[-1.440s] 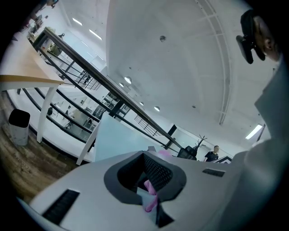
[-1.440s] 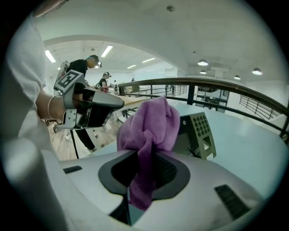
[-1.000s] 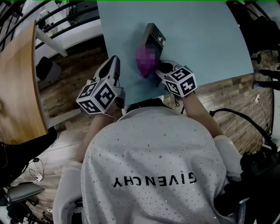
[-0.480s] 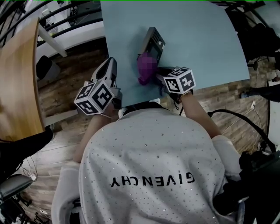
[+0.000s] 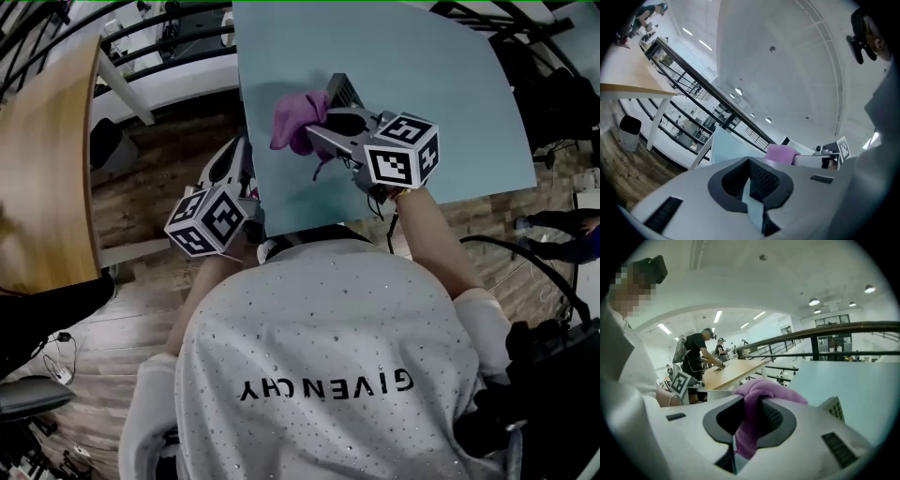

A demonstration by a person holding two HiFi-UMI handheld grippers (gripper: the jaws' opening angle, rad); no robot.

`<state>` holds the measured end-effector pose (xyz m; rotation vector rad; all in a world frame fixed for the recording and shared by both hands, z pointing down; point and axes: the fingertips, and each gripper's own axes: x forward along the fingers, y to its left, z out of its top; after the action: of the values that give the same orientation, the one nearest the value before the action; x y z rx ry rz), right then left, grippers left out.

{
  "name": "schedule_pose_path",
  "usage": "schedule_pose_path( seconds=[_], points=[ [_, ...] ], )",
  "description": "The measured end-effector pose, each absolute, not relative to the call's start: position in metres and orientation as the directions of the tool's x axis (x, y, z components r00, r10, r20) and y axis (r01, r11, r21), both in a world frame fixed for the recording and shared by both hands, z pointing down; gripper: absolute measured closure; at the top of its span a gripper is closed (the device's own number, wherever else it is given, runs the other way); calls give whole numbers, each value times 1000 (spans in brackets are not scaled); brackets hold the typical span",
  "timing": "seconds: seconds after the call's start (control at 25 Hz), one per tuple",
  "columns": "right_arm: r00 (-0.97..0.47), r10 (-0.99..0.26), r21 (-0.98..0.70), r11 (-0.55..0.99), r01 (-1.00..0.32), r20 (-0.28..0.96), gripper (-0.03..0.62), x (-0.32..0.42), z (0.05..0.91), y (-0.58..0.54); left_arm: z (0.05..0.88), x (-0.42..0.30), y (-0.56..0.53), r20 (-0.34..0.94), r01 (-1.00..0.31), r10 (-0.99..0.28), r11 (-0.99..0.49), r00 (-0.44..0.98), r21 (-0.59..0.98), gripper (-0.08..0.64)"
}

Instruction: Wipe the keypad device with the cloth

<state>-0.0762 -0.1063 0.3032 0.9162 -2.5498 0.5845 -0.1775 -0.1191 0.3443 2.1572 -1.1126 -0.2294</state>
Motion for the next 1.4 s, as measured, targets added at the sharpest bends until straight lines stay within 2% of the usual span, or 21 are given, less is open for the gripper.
schedule_pose_path(
  seconds=[0.16,0.28,0.44,0.6,0.8,1.12,1.4],
  points=[
    [-714,-590,-126,731,-671,378,531,-76,257,-135,342,-194,-122,137,-669,-816,-350,561,656,560],
    [-699,-615,-87,725,-683,364,529,-72,253,-153,348,-196,-121,150,-674,-817,-338,557,657,560],
    [-696,-554,-84,752,-654,456,529,-72,288,-161,354,-195,-122,169,-683,-820,-321,547,656,560],
    [-687,-426,-59,825,-562,589,526,-71,333,-146,360,-194,-118,194,-709,-850,-259,490,656,560],
    [-664,-338,-19,883,-469,667,523,-57,367,-136,362,-183,-104,219,-742,-875,-207,432,637,560],
    [-684,-394,17,873,-488,614,523,-33,366,-160,362,-166,-78,254,-793,-906,-129,338,596,560],
    [-712,-443,-58,827,-559,544,522,4,348,-190,345,-152,-56,275,-813,-922,-68,274,579,560]
  ],
)
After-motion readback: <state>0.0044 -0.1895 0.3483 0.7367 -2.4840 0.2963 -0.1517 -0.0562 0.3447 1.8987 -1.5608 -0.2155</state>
